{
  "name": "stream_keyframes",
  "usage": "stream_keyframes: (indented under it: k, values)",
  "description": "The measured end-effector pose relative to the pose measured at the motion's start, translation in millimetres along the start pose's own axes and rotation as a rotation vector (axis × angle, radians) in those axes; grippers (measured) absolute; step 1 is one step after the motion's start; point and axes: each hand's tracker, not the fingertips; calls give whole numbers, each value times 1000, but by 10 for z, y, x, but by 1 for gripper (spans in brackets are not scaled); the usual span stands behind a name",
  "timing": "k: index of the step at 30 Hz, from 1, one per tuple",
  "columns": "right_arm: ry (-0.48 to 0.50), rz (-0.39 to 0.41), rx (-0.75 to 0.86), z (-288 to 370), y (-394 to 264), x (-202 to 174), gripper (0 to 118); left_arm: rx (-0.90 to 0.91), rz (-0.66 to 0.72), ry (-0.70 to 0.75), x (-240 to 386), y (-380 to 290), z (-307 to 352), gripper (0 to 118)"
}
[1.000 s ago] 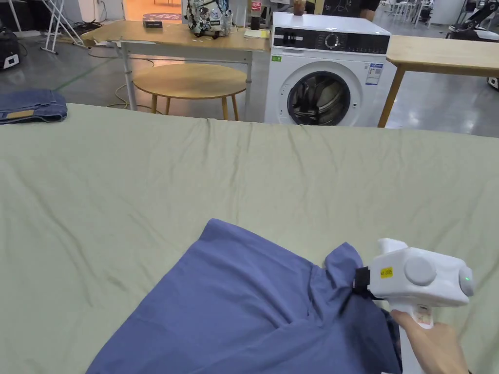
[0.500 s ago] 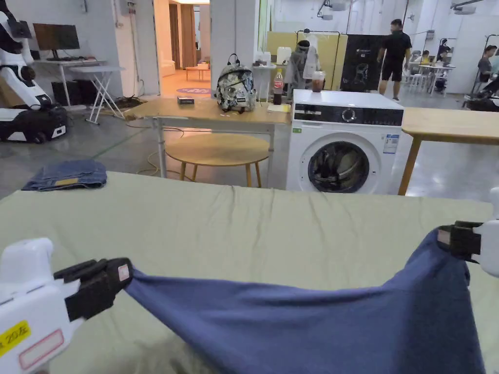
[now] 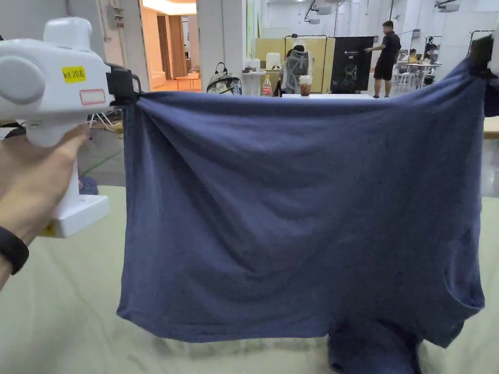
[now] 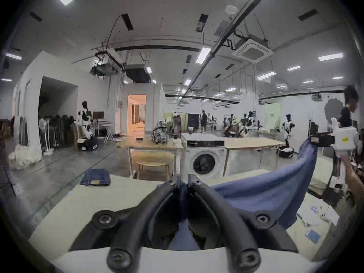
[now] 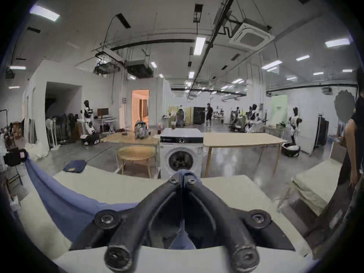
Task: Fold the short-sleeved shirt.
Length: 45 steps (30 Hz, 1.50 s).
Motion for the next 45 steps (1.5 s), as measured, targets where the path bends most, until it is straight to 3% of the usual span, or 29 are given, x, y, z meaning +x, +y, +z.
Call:
stream_keyframes:
  k: [5, 9, 15, 21, 32, 37, 40, 42, 45]
  values:
    - [-22, 18, 10, -604, 484, -26, 0, 18, 83, 43, -106, 332, -319, 1]
    - [-20, 11, 52, -880, 790, -92, 0, 26, 57, 58, -108, 552, -470, 1]
    - [-12, -74, 85, -1139, 1108, -116, 0, 32, 36, 64, -272, 724, -712, 1]
    - [-14, -27, 78, -1216, 1004, -175, 0, 23, -24, 78, -234, 527, -691, 1]
    - [79, -10, -28, -916, -140, -316, 0, -145, 26, 17, -445, -665, -743, 1]
    - [127, -82, -93, -327, -932, -154, 0, -150, 73, -22, -233, -1313, -68, 1]
    - [100, -118, -176, 160, -1688, -25, 0, -223, 125, -63, -117, -1871, 374, 1]
    - [95, -179, -213, 484, -2210, 80, 0, -283, 150, -43, -48, -2313, 728, 1]
    - [61, -205, -247, 1096, -3002, 195, 0, -318, 158, 2, -11, -2903, 1289, 1]
